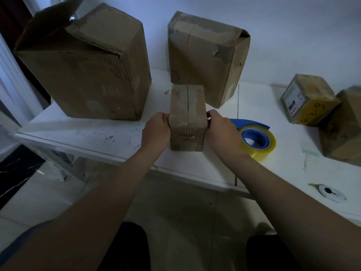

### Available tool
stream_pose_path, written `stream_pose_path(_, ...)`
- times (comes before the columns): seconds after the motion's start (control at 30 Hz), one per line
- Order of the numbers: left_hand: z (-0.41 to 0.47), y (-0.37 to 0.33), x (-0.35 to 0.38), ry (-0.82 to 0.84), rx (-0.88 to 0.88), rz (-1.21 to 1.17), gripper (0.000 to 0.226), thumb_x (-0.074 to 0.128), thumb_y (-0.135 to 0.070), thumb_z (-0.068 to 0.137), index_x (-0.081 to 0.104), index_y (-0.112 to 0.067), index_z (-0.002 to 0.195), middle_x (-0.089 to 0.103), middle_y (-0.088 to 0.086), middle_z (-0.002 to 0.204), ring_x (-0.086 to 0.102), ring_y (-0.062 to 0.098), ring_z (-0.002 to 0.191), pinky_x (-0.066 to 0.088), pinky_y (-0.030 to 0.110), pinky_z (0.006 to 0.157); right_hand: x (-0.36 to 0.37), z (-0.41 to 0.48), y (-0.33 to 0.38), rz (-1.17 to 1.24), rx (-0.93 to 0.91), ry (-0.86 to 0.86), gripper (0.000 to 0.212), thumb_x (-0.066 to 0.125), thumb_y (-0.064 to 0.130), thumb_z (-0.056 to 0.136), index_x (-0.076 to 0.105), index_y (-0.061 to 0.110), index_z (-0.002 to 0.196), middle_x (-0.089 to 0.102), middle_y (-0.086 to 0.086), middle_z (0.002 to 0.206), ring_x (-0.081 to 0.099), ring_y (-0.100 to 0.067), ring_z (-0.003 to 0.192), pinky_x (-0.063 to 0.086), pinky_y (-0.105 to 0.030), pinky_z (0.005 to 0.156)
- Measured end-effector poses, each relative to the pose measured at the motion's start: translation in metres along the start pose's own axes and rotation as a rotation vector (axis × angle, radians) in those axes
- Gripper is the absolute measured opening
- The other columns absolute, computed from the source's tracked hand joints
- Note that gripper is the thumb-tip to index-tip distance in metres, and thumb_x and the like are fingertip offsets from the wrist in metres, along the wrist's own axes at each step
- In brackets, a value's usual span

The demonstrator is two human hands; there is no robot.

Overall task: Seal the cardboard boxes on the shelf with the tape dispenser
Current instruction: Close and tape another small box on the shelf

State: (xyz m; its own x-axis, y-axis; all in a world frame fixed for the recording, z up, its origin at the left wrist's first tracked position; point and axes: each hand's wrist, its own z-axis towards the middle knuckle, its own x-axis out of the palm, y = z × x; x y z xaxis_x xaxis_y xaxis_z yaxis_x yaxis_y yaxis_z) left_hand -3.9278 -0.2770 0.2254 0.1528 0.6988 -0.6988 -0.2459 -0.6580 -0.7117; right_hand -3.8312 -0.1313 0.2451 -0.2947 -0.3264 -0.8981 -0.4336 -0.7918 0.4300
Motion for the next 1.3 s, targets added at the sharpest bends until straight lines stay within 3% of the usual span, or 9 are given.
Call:
stream_pose_path(0.17, 0.005, 0.0, -0.011, 0.088, 0.05, 0.101, 0.029, 0.035, -0.027, 0.105, 0.063, -0.019, 0.105, 0.066, 0.007, 0.1, 0.064, 0.027, 0.09, 0.053, 0.042, 0.08, -0.004, -0.001, -0.003, -0.287, -0.124, -0.051, 0.024, 0.047, 0.015, 0.104, 0.046, 0.015, 0.127, 0.067, -0.011, 0.105, 0.066, -0.032, 0.091, 0.048, -0.039, 0.069)
stream_pose_path(0.33, 0.003, -0.005, -0.039, -0.068, 0.256, 0.105, 0.042, 0.037, -0.005, 0.102, 0.058, -0.019, 0.136, 0.061, 0.002, 0.132, 0.062, 0.026, 0.111, 0.052, 0.043, 0.095, -0.02, 0.01, -0.015, -0.088, -0.139, -0.175, 0.04, 0.054, 0.013, 0.099, 0.052, 0.027, 0.137, 0.066, -0.005, 0.123, 0.064, -0.027, 0.105, 0.054, -0.043, 0.089)
stream_pose_path(0.5, 0.006, -0.014, -0.041, 0.193, 0.463, -0.04, 0.049, 0.045, -0.041, 0.105, 0.045, -0.021, 0.15, 0.045, 0.001, 0.154, 0.036, 0.021, 0.144, 0.032, 0.047, 0.118, -0.033, 0.014, -0.007, 0.088, -0.473, -0.07, 0.04, 0.033, 0.037, 0.109, 0.054, 0.026, 0.142, 0.051, 0.004, 0.148, 0.043, -0.014, 0.13, 0.028, -0.026, 0.109)
stream_pose_path(0.6, 0.004, -0.012, -0.027, 0.385, 0.452, 0.063, 0.07, 0.031, -0.063, 0.099, 0.02, -0.029, 0.159, 0.013, -0.009, 0.167, 0.001, 0.018, 0.154, 0.014, 0.053, 0.123, -0.019, 0.016, -0.006, 0.011, -0.439, 0.075, 0.053, 0.022, 0.055, 0.104, 0.041, 0.036, 0.15, 0.038, 0.008, 0.158, 0.03, -0.024, 0.136, 0.029, -0.039, 0.108)
stream_pose_path(0.67, 0.005, -0.009, -0.023, 0.391, 0.444, 0.115, 0.079, 0.026, -0.074, 0.094, 0.012, -0.031, 0.16, 0.004, -0.013, 0.167, -0.006, 0.016, 0.154, 0.013, 0.057, 0.122, -0.011, 0.016, -0.008, -0.02, -0.438, 0.093, 0.062, 0.013, 0.064, 0.097, 0.032, 0.043, 0.152, 0.028, 0.012, 0.161, 0.024, -0.027, 0.139, 0.028, -0.045, 0.106)
stream_pose_path(0.8, 0.006, -0.005, -0.024, 0.359, 0.492, 0.157, 0.104, 0.02, -0.093, 0.076, 0.01, -0.031, 0.16, 0.006, -0.013, 0.167, -0.002, 0.014, 0.154, 0.022, 0.057, 0.12, -0.009, 0.017, -0.015, -0.165, -0.493, 0.035, 0.071, 0.004, 0.073, 0.091, 0.021, 0.047, 0.155, 0.021, 0.017, 0.163, 0.024, -0.029, 0.138, 0.029, -0.045, 0.101)
stream_pose_path(0.97, 0.003, -0.003, -0.03, 0.367, 0.568, 0.21, 0.101, 0.022, -0.091, 0.077, 0.008, -0.033, 0.16, 0.004, -0.014, 0.167, -0.002, 0.014, 0.154, 0.028, 0.058, 0.117, -0.015, 0.013, -0.02, -0.199, -0.536, 0.037, 0.065, 0.02, 0.075, 0.095, 0.012, 0.053, 0.155, 0.016, 0.024, 0.162, 0.026, -0.028, 0.136, 0.028, -0.041, 0.096)
stream_pose_path(1.13, -0.009, -0.008, -0.028, 0.289, 0.469, 0.316, 0.093, 0.026, -0.081, 0.087, -0.016, -0.033, 0.156, -0.01, -0.01, 0.167, -0.004, 0.02, 0.155, 0.013, 0.065, 0.119, -0.014, 0.008, -0.023, -0.219, -0.505, 0.041, 0.07, 0.034, 0.071, 0.095, 0.02, 0.037, 0.155, 0.018, 0.013, 0.163, 0.02, -0.028, 0.143, 0.029, -0.049, 0.105)
stream_pose_path(1.3, -0.023, -0.007, -0.016, 0.283, 0.284, 0.06, 0.1, 0.041, -0.075, 0.089, -0.02, -0.03, 0.154, 0.016, -0.001, 0.166, 0.031, 0.027, 0.147, 0.024, 0.063, 0.117, -0.005, 0.0, -0.027, -0.219, -0.419, 0.051, 0.09, 0.027, 0.073, 0.091, 0.0, 0.022, 0.16, 0.003, 0.0, 0.168, 0.014, -0.028, 0.15, 0.028, -0.05, 0.108)
